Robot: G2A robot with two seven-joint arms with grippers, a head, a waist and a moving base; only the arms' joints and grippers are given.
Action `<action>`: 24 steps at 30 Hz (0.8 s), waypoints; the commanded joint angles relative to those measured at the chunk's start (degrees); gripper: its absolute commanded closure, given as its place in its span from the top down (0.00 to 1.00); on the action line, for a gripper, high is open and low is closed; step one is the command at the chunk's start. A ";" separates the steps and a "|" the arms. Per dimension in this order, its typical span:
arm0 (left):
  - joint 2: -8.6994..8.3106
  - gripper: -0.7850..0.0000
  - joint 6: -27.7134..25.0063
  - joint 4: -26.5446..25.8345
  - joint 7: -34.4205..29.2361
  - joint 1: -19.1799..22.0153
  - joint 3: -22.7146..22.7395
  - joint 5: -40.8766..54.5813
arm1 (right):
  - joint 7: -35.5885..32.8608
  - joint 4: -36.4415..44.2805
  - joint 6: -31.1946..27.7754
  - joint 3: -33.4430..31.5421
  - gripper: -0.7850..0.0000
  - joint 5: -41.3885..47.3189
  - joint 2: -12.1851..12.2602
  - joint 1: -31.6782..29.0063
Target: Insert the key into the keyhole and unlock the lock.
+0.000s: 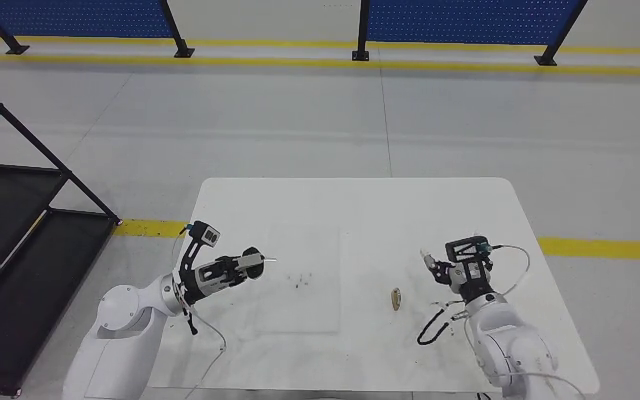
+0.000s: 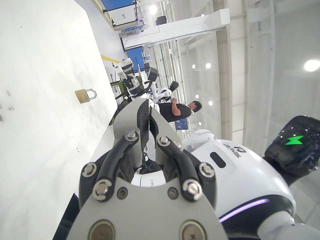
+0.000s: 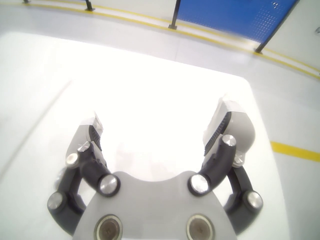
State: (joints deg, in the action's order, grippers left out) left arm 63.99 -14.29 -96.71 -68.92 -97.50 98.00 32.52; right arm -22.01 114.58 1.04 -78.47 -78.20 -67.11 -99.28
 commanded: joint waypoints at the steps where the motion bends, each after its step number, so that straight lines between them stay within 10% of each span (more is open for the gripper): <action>1: 0.00 0.00 0.00 0.00 0.00 0.00 0.00 0.00 | -7.30 1.19 0.75 2.24 1.00 0.18 -0.26 1.79; 13: 0.00 0.00 0.00 0.00 0.00 0.00 0.00 0.00 | -48.84 0.59 4.09 11.59 1.00 2.56 -2.21 20.49; 24: 0.00 0.00 0.00 0.00 0.00 0.00 0.00 0.00 | -61.03 -7.39 4.26 14.51 1.00 4.88 -3.26 29.66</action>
State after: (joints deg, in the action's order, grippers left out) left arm 63.99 -14.29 -96.71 -68.92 -97.50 98.00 32.52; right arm -83.17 107.12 5.33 -63.94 -73.24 -70.38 -69.54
